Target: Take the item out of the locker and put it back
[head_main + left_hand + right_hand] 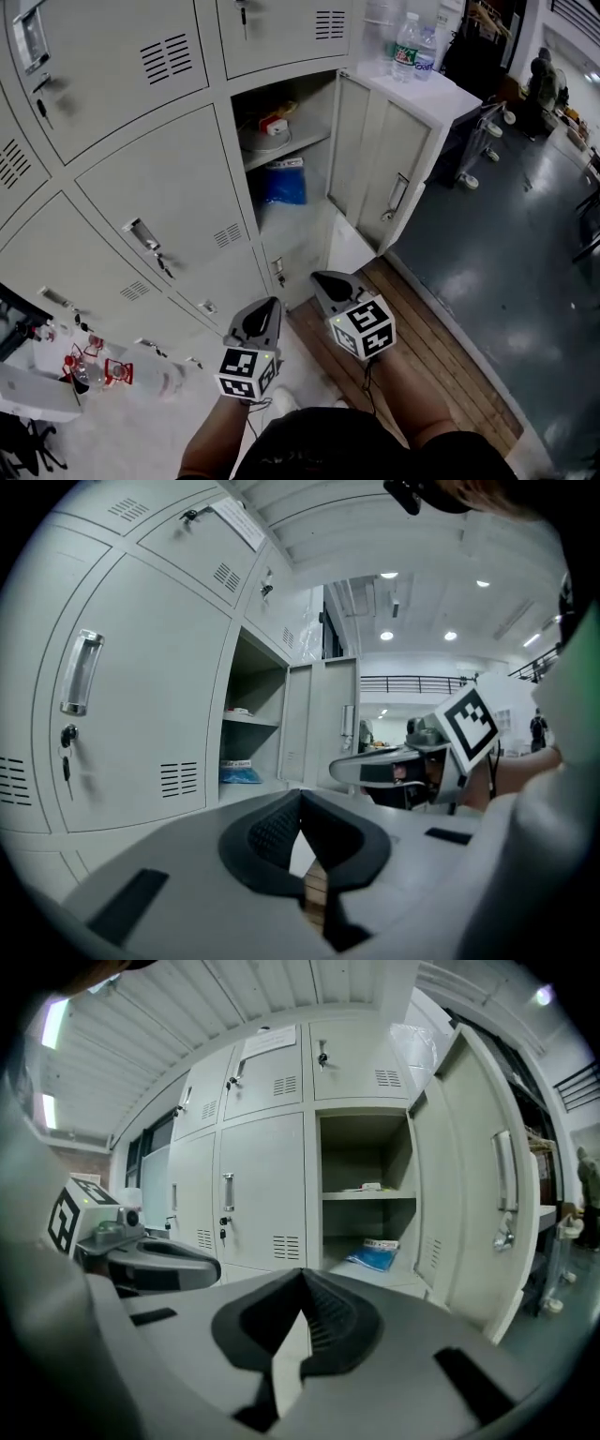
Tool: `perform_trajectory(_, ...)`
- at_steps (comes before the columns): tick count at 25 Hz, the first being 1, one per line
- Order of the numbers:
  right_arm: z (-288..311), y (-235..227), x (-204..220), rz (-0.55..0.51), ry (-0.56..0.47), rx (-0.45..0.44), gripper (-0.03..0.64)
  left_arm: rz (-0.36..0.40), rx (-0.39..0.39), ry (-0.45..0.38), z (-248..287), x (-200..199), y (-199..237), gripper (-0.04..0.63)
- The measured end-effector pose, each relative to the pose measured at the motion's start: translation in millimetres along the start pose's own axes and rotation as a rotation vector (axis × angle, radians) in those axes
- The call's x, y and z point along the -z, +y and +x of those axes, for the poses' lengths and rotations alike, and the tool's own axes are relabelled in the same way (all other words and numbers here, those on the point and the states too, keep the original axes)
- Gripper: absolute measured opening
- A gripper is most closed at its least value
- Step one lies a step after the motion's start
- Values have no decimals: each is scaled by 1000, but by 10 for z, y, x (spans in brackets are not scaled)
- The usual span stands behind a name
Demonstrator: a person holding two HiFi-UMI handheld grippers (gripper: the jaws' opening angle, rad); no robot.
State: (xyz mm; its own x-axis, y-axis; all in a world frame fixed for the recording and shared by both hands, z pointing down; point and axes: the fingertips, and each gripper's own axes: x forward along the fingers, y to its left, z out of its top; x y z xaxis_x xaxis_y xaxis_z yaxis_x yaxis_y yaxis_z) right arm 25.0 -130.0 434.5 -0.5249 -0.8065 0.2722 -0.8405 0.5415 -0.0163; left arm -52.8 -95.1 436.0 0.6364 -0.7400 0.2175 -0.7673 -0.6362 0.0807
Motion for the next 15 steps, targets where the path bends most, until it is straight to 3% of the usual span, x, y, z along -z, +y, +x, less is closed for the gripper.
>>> perform_trajectory(15,-878,146,124,-14,-32,-135,0,-38,-111,-14,-308,141,-906,4)
